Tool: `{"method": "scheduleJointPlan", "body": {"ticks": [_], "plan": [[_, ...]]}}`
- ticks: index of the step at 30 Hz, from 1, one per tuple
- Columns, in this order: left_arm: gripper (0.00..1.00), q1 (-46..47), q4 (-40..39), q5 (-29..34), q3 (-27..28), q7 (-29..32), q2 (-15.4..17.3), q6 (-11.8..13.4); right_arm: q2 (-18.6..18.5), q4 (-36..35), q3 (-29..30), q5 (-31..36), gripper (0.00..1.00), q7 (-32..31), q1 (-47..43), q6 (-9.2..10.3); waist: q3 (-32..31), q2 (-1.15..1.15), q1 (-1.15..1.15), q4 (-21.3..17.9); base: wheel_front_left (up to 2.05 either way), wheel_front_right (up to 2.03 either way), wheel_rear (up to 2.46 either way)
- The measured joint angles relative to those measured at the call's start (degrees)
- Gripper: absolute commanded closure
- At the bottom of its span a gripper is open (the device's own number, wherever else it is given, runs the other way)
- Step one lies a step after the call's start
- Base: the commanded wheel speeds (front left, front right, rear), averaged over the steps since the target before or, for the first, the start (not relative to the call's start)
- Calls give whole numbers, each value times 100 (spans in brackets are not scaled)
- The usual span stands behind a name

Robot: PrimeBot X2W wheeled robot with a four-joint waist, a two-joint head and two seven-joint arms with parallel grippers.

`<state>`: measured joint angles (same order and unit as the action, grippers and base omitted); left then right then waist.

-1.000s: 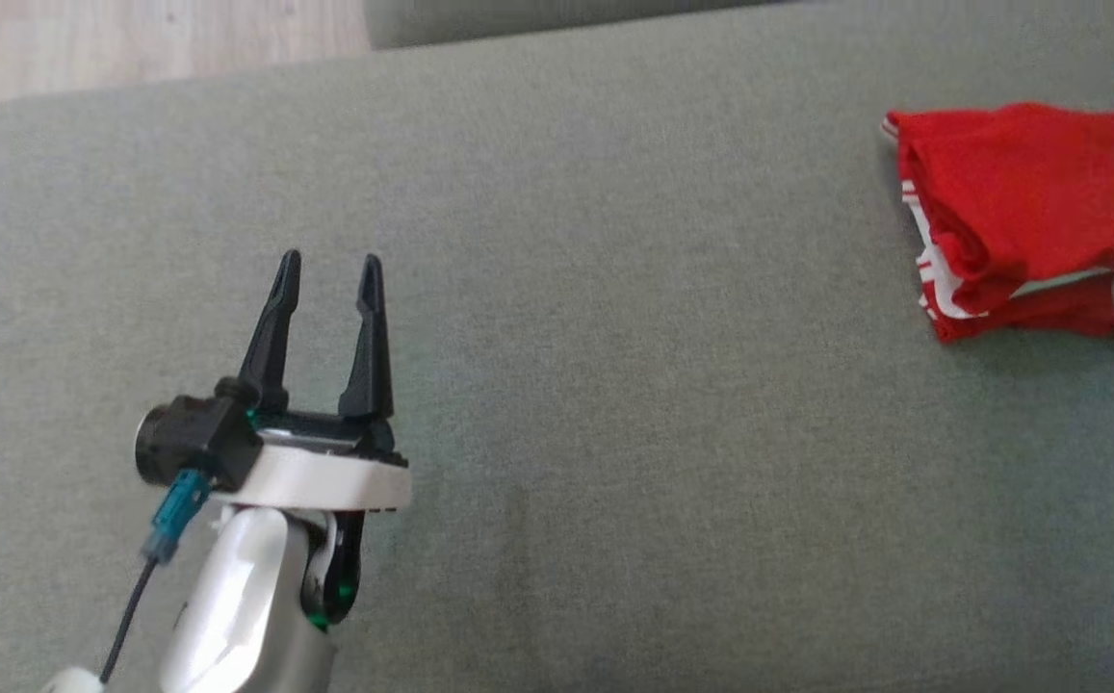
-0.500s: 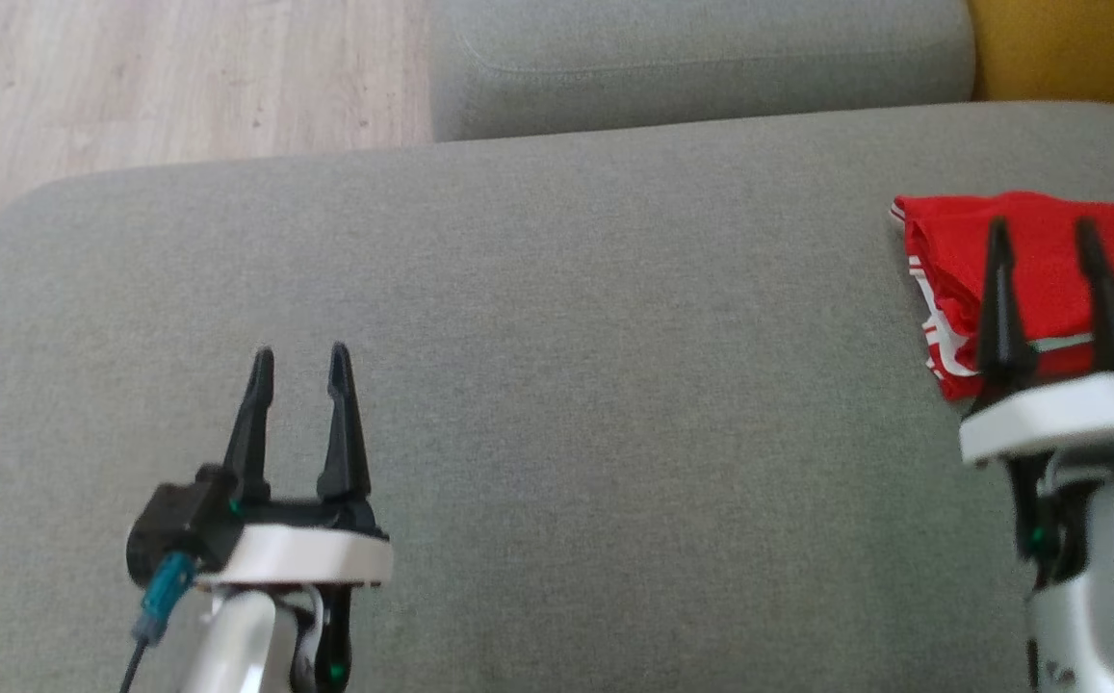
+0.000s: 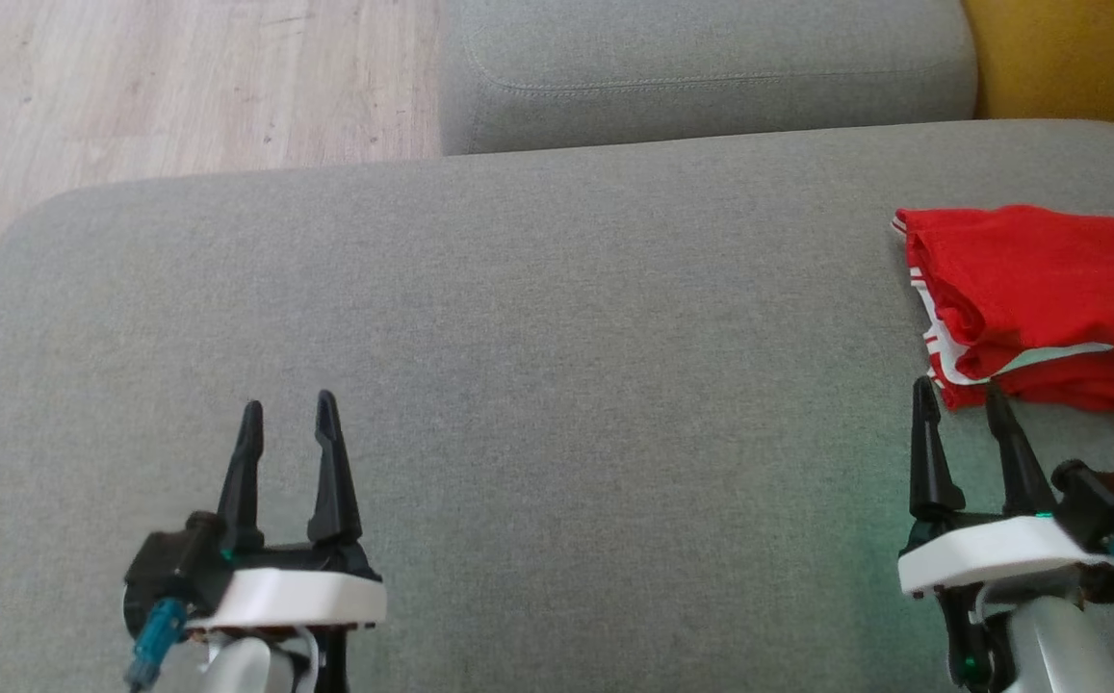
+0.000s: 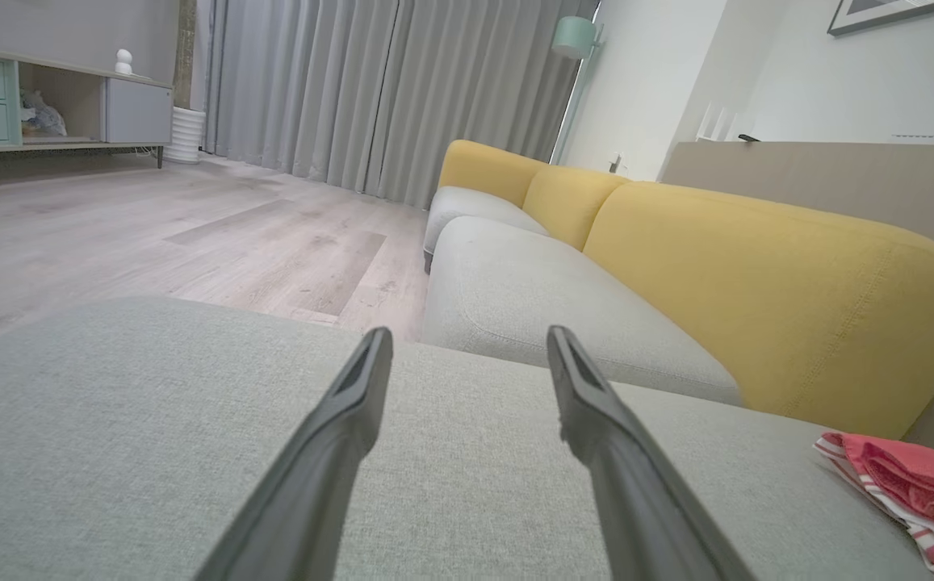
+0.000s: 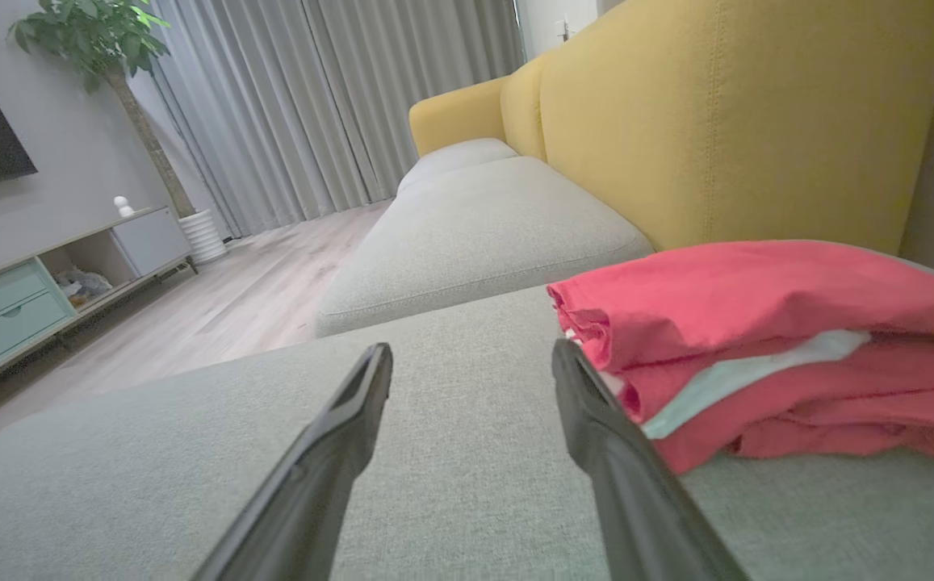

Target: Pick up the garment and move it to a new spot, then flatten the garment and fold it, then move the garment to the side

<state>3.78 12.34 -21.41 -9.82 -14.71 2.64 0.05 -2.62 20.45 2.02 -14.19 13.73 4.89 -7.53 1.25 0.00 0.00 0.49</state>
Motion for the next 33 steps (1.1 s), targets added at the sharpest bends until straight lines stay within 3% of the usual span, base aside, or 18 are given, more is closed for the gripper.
{"method": "scheduleJointPlan", "body": {"ticks": [33], "plan": [[0, 58, 602, -176, -8, 1, 0, -63, 0, -31, -218, 66, 0, 64, 77, 0, -66, 0, 0, -141, 0, 0, 0]]}}
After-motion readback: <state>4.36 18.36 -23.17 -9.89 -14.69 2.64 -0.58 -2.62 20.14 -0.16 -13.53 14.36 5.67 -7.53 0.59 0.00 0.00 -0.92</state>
